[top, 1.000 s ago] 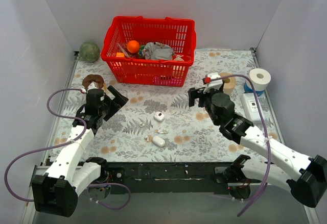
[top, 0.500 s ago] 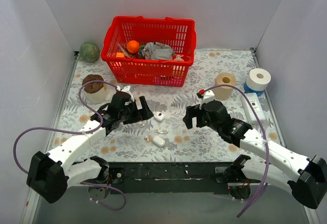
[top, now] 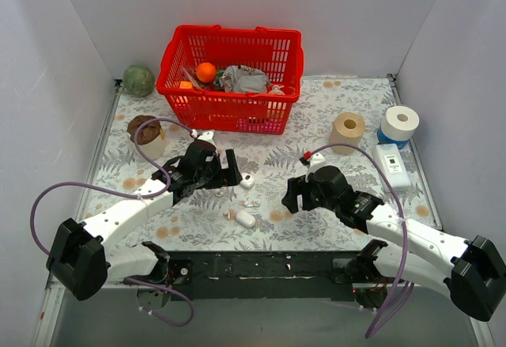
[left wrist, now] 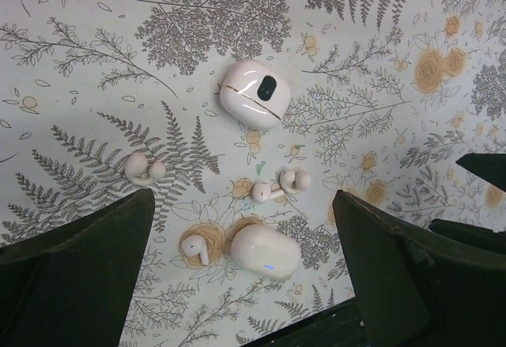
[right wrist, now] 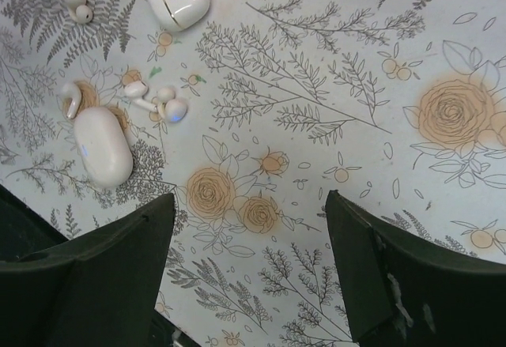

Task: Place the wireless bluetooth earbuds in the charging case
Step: Pick up the charging case at the center of the board.

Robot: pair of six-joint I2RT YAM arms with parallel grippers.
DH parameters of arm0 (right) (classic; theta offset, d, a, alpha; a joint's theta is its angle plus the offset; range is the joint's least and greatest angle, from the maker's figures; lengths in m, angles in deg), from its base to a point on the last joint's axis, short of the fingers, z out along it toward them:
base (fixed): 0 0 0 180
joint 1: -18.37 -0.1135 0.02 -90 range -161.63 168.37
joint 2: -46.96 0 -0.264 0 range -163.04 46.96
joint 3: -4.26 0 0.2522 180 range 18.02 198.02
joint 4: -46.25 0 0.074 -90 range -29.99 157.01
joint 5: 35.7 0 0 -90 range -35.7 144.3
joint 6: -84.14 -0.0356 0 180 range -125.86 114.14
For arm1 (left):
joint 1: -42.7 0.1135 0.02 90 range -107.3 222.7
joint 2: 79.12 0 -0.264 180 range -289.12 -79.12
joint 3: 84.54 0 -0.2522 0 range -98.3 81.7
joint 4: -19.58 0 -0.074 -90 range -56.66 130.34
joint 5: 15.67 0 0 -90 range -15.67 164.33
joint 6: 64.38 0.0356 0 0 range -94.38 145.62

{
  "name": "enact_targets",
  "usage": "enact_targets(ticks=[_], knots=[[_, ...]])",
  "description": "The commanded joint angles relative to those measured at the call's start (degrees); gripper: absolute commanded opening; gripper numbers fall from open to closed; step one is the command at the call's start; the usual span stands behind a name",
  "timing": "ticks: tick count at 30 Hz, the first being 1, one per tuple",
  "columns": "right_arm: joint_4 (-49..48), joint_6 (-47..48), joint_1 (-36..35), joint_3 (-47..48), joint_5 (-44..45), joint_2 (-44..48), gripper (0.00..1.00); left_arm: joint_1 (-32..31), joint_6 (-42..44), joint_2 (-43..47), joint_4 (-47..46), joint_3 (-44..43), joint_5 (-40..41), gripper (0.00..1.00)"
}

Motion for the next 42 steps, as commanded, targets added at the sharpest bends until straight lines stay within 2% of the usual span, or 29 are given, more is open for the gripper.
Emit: enact_targets(ticks=[1, 6, 12, 17, 25, 37, 42], knots=[[-1.32, 2.04, -0.04, 1.13, -4.29, -0.91, 0.84, -2.67, 0.48, 0.58, 0.07, 0.19, -2.84, 0.98], [-1.85, 2.57, -0.03, -0.37, -4.90, 0.67, 0.84, -13.73, 0.91, -1.52, 2.00, -0.86, 0.66, 0.98], [0.96, 2.39, 0.05, 0.24, -4.90, 3.48, 0.84, -19.82, 1.09, -5.75, 5.43, -2.27, 3.92, 0.98], [6.23, 3.18, -0.04, 1.39, -3.15, 7.87, 0.84, -20.44, 0.47, -6.36, 4.99, -2.01, 5.67, 0.98], [9.75, 2.48, 0.05, -0.46, -2.09, 13.67, 0.85, -21.84, 7.23, -12.43, 5.87, -4.11, 6.02, 0.98], [11.42, 1.69, 0.05, -0.90, -2.18, 15.88, 0.85, -22.28, 10.32, -15.77, 5.52, -4.55, 7.26, 0.98], [11.25, 1.69, -0.03, -0.99, -2.36, 15.79, 0.85, -22.72, 12.07, -16.21, 4.73, -4.47, 6.47, 0.95]])
